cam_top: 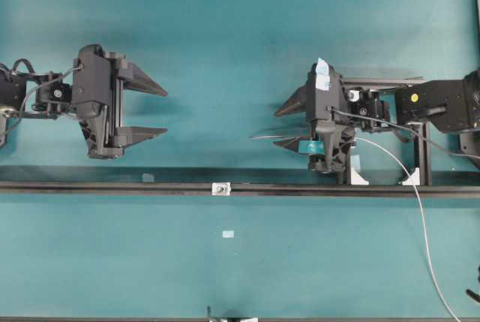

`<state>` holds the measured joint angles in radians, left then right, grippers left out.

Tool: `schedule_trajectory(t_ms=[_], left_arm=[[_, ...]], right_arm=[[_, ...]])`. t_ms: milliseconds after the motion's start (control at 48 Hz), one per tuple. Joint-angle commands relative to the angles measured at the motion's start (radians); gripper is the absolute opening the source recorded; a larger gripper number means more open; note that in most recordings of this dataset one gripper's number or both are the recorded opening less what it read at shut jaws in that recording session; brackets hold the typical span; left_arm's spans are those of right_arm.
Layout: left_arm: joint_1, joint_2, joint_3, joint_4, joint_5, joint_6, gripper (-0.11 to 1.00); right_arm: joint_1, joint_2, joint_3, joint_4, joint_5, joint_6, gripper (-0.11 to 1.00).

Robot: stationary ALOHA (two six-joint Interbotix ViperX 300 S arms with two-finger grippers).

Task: Insert the wire through the hole in the metal fitting marked with a red label. (retake)

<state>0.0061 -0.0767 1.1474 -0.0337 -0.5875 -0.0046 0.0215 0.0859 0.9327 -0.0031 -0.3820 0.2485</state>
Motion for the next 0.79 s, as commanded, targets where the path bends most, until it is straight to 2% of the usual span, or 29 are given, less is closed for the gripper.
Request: schedule_trajectory(t_ms=[0, 292, 417, 480, 563, 647, 709, 772], left_arm=[[-0.003, -0.009, -0.012, 0.003, -0.009, 0.0, 0.58], [-0.003, -0.008, -0.018, 0.003, -0.009, 0.0, 0.58], [-0.003, -0.009, -0.02, 0.003, -0.009, 0.0, 0.58], [-0.003, -0.009, -0.02, 0.003, -0.009, 0.0, 0.58], [-0.003, -0.009, -0.02, 0.003, -0.009, 0.0, 0.58], [-0.003, -0.009, -0.02, 0.003, -0.009, 0.0, 0.58], [-0.003, -0.009, -0.02, 0.003, -0.009, 0.0, 0.58], [-0.003, -0.009, -0.02, 0.003, -0.009, 0.0, 0.58]], right_arm=[[-0.002, -0.009, -0.005, 0.0, -0.012, 0.0, 0.7], [-0.002, -0.009, -0.003, 0.0, -0.012, 0.0, 0.7], [-0.002, -0.009, -0.003, 0.0, -0.012, 0.0, 0.65], [-0.002, -0.009, -0.003, 0.0, -0.009, -0.002, 0.55], [-0.002, -0.009, -0.002, -0.002, -0.005, -0.005, 0.3], [-0.002, -0.009, 0.002, -0.002, 0.006, -0.005, 0.11], [-0.002, -0.009, 0.0, -0.002, 0.018, -0.006, 0.03], [-0.002, -0.009, -0.006, -0.002, 0.02, -0.006, 0.02]])
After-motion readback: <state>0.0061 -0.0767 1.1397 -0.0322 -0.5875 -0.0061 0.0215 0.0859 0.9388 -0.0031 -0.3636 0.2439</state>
